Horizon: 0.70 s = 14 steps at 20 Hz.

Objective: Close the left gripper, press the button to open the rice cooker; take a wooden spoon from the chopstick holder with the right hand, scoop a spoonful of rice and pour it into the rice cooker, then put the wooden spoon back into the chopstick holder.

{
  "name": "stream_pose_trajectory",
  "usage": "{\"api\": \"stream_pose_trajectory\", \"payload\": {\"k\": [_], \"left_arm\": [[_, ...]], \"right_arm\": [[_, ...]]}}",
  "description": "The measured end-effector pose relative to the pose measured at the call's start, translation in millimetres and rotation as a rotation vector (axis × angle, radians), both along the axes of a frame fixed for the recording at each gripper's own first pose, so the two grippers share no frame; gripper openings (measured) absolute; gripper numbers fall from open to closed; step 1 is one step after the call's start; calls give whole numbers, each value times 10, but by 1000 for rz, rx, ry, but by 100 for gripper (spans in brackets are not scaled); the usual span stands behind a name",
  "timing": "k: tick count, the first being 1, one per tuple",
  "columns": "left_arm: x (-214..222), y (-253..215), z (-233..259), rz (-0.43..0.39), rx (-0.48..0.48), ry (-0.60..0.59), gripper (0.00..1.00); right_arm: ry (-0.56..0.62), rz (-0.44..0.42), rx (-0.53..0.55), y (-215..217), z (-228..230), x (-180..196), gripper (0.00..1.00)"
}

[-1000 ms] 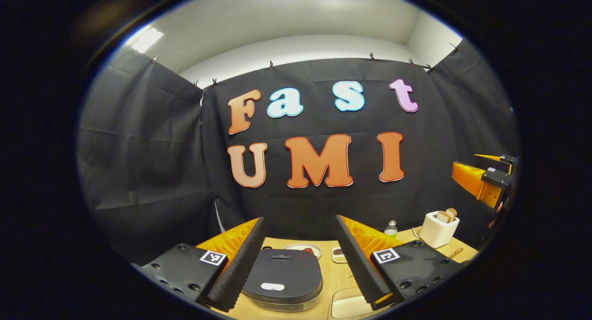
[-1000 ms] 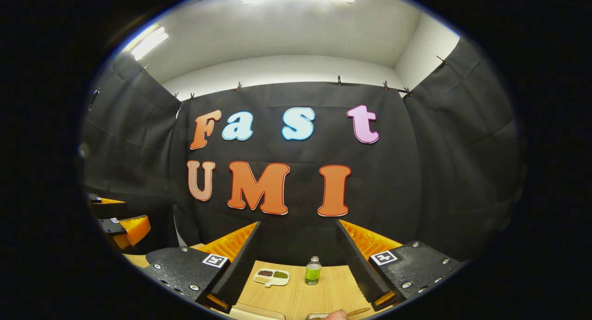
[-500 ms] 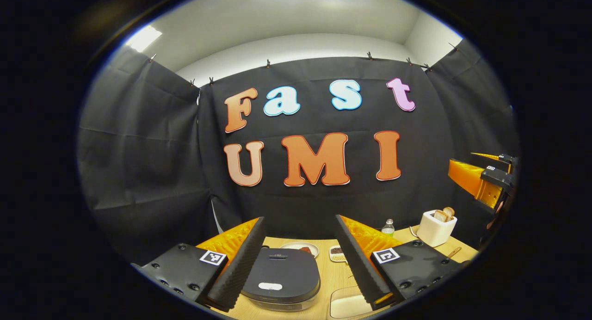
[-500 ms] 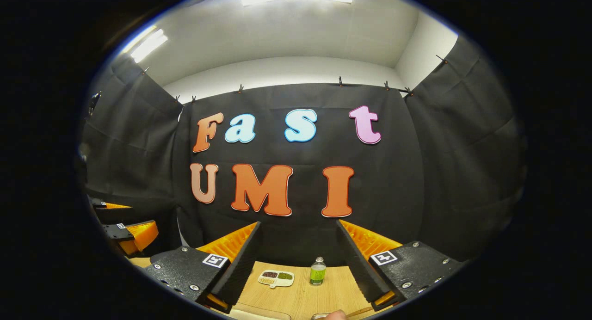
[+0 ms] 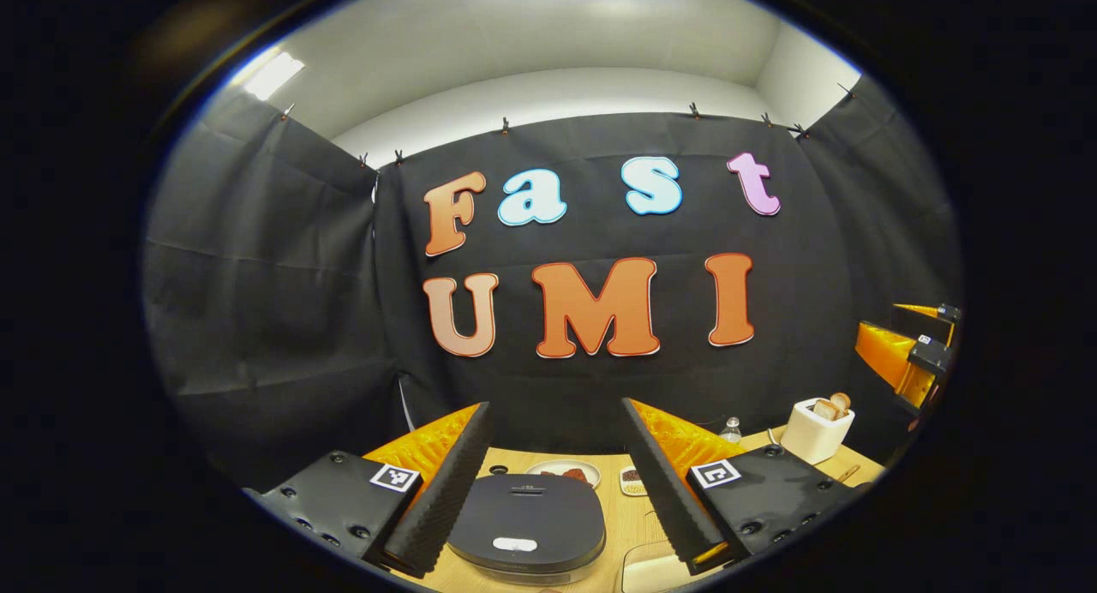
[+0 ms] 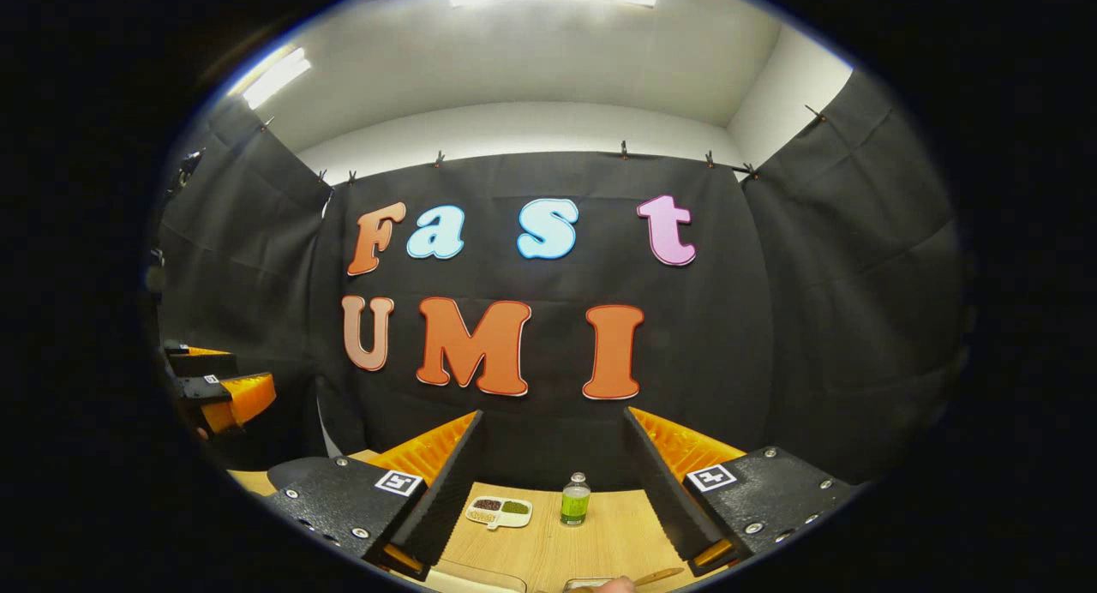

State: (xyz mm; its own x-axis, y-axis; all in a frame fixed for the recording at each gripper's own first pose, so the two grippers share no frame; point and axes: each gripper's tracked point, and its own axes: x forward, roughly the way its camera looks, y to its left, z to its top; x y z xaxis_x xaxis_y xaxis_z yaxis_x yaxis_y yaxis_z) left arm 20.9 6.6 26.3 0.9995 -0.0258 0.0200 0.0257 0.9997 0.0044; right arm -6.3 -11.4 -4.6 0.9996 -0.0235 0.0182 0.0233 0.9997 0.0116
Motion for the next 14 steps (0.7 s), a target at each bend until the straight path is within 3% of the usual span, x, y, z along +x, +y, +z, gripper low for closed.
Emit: {"api": "stream_pose_trajectory", "payload": {"k": [6,10,11,14], "left_arm": [[164,19,-153,-10,-11,87,96],[319,43,-482,-36,-28,232,15],[346,36,-588,-48,-37,281,7],[406,-13,-922,-93,-90,464,8]], "right_arm": [[5,-56,15,-309,-54,-43,96],[15,-99,-29,-495,-114,-101,96],[24,-109,-38,-523,-143,-113,96],[70,-124,-64,-597,-275,-184,96]]}}
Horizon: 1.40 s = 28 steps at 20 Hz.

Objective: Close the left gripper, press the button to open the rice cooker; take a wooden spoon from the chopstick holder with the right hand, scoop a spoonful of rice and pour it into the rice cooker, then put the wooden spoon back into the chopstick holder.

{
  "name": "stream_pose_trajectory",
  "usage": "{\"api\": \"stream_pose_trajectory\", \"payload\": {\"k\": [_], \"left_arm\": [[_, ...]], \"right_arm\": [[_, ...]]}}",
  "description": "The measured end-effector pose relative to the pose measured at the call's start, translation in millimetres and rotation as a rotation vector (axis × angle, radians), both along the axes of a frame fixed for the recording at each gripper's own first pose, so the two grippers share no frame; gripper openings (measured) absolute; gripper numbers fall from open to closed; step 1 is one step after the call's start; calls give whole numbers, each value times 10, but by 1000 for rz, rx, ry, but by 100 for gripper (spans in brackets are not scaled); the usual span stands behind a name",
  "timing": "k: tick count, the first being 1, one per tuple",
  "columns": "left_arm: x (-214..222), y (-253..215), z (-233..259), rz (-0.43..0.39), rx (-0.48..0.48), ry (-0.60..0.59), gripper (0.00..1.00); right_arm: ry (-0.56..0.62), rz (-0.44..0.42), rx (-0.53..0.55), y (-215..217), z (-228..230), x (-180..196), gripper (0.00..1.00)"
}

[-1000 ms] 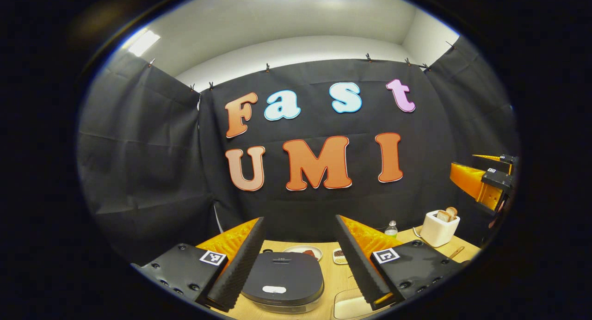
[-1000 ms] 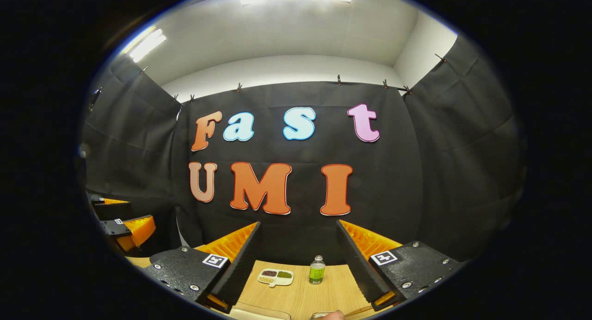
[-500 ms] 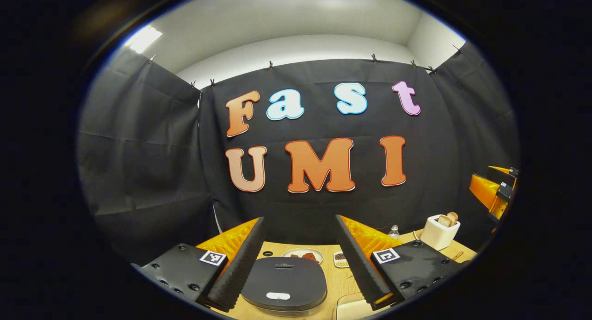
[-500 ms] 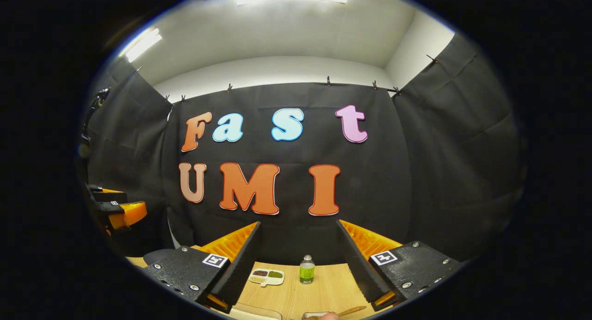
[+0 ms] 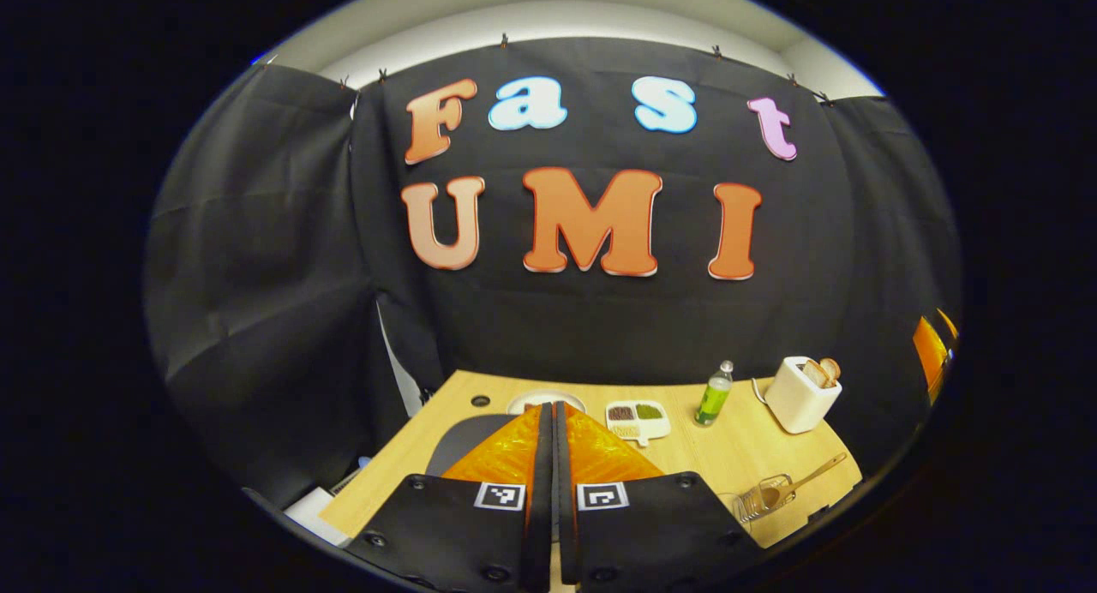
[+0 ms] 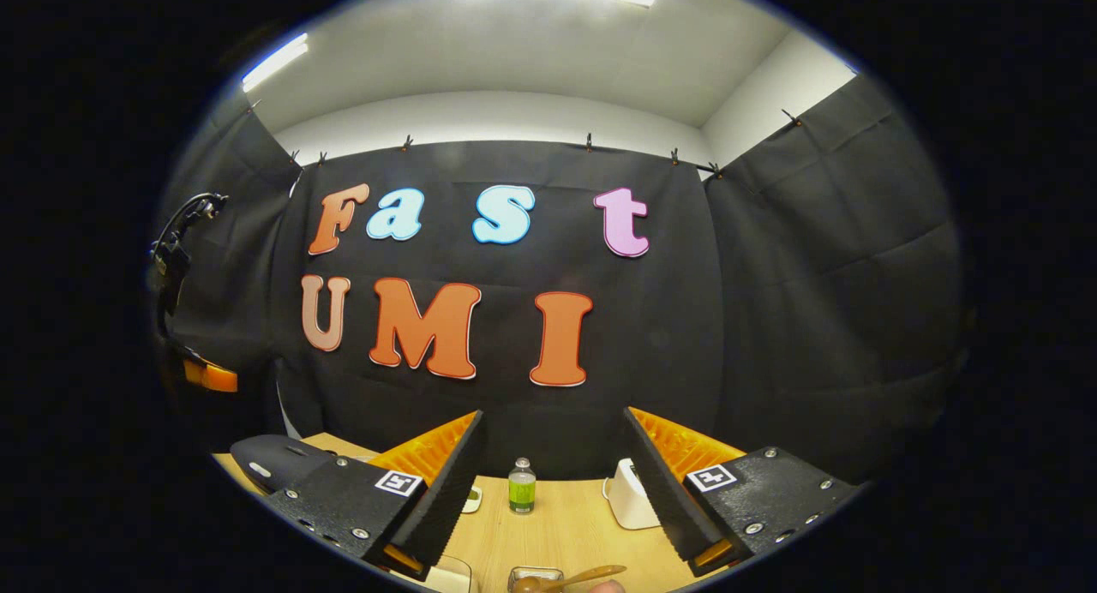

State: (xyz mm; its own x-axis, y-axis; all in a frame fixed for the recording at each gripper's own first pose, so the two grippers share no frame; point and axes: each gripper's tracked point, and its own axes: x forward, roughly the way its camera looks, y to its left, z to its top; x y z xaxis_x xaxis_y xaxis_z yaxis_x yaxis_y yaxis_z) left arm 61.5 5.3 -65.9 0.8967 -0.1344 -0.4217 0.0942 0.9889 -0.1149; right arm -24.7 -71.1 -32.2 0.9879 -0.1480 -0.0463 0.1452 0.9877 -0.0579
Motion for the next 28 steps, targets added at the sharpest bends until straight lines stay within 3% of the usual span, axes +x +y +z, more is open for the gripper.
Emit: {"api": "stream_pose_trajectory", "payload": {"k": [3,7,14,25,28], "left_arm": [[25,15,-313,-19,-60,194,8],[89,139,-630,-24,-43,384,6],[-99,261,-1456,38,-69,747,6],[-145,335,-2008,79,-106,952,6],[-94,354,-2020,76,-96,935,6]], "right_arm": [[40,-6,-21,-45,-98,-92,96],[70,-23,-23,-122,-194,-220,96],[157,-34,-4,-187,-446,-334,96],[210,-94,-8,-340,-651,-364,96],[229,-112,6,-359,-715,-369,96]]}}
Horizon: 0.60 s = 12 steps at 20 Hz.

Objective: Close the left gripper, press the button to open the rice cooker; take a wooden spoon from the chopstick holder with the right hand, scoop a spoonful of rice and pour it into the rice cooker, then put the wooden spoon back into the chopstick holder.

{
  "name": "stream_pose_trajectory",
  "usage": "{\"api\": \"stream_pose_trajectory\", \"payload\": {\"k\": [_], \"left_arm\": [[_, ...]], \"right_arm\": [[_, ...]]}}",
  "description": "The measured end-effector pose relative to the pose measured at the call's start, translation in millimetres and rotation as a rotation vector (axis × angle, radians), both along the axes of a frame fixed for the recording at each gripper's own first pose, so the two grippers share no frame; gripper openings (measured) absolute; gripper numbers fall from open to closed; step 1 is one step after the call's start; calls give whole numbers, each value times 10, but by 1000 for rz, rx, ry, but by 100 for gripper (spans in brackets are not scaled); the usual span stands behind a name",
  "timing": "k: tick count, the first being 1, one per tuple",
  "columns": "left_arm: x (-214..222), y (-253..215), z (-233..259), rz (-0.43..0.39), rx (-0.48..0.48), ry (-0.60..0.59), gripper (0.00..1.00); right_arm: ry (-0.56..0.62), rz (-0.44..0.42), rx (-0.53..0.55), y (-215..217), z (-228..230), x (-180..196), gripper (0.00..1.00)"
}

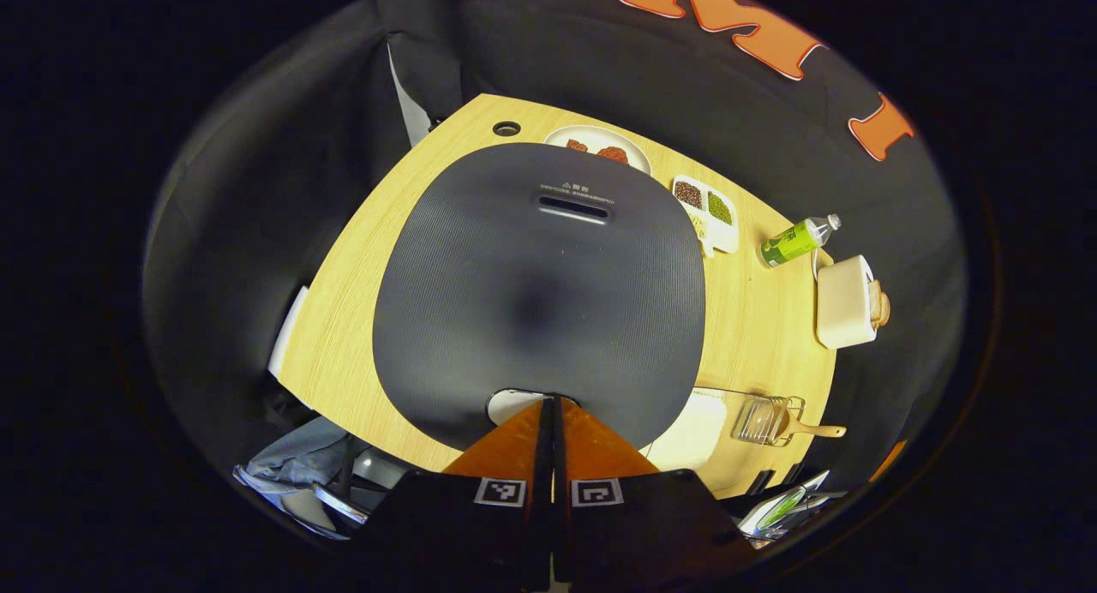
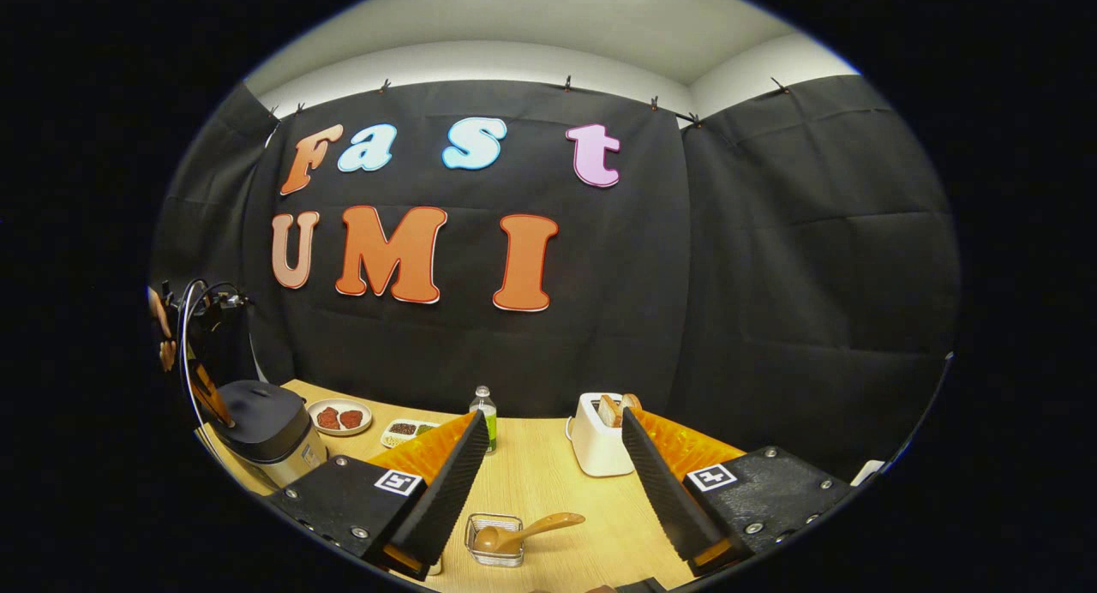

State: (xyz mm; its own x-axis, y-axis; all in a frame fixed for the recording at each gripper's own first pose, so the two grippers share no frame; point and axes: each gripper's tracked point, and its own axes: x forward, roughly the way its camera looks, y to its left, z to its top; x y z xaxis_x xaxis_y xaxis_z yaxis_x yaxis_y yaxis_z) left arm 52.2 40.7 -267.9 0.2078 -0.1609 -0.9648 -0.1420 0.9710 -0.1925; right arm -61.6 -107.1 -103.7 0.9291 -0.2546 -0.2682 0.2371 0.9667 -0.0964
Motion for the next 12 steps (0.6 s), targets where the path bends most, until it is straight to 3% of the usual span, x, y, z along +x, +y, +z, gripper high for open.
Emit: {"api": "stream_pose_trajectory", "payload": {"k": [3,7,10,12], "left_arm": [[-27,-22,-51,-14,4,11,7],[-22,-11,92,-28,11,-78,6],[44,8,430,-45,58,-233,6],[112,70,778,-69,142,-360,6]], "right_arm": [[19,-5,20,-4,-65,-15,96],[52,-7,20,-66,-186,-33,97],[112,-12,39,-122,-370,-64,97],[162,-29,61,-161,-524,-97,97]]}}
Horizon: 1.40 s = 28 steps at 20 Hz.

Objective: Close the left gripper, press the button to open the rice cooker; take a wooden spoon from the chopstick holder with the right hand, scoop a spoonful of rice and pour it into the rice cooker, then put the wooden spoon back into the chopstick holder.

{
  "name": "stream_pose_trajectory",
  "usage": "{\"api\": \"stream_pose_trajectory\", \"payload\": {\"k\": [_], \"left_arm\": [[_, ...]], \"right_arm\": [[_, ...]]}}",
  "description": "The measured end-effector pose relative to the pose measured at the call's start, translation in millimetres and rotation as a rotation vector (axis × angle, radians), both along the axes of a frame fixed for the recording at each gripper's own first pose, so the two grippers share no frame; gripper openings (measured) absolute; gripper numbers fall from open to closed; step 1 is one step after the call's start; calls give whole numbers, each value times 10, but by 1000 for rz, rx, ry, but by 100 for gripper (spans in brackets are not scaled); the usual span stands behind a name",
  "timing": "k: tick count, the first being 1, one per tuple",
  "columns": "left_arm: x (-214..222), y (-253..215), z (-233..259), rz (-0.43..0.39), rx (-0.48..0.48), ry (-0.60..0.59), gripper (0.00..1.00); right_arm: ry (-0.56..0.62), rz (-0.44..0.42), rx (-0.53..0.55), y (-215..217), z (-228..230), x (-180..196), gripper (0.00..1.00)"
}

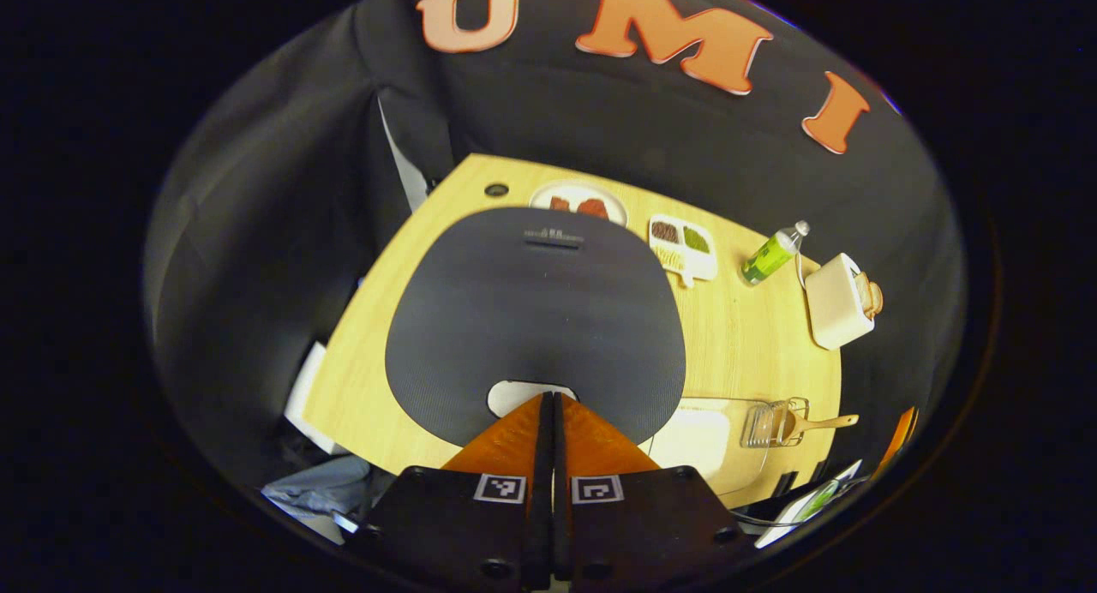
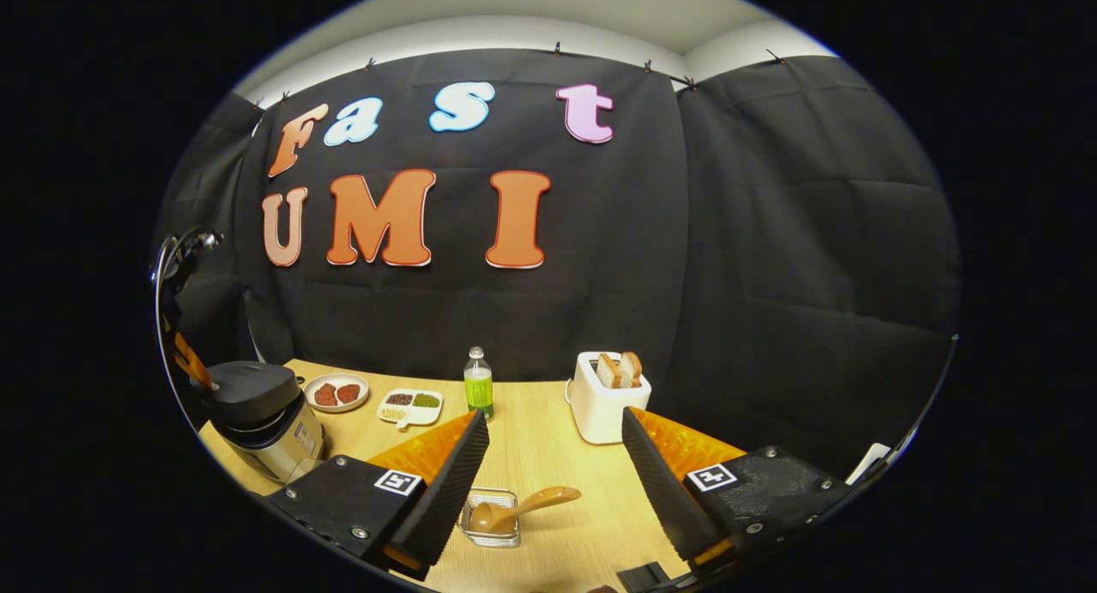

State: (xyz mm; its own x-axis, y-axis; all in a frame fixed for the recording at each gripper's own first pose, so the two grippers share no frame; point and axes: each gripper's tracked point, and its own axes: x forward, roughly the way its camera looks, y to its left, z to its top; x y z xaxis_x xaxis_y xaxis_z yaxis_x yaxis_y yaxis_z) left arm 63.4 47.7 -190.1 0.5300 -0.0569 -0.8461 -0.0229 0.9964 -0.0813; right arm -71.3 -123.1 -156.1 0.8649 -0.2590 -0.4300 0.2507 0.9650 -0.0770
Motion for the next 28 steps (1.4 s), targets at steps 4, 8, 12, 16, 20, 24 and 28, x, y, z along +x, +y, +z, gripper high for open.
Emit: {"api": "stream_pose_trajectory", "payload": {"k": [4,8,12,16,20,24,28], "left_arm": [[259,21,593,-28,165,-265,7],[379,-147,1128,-58,219,-495,23],[271,-293,1415,-74,227,-627,42],[121,-425,1659,-98,257,-755,90],[-59,-496,1734,-89,257,-788,100],[-227,-440,1693,-65,288,-762,87],[-366,-354,1663,-30,307,-736,97]], "right_arm": [[91,-17,56,33,-280,-74,97],[157,-16,118,77,-508,-133,97],[228,-30,184,150,-763,-186,96],[275,-53,282,169,-1050,-220,93],[330,-64,392,254,-1388,-188,87],[368,-94,517,334,-1738,-92,75],[339,-99,552,366,-1933,133,63]]}}
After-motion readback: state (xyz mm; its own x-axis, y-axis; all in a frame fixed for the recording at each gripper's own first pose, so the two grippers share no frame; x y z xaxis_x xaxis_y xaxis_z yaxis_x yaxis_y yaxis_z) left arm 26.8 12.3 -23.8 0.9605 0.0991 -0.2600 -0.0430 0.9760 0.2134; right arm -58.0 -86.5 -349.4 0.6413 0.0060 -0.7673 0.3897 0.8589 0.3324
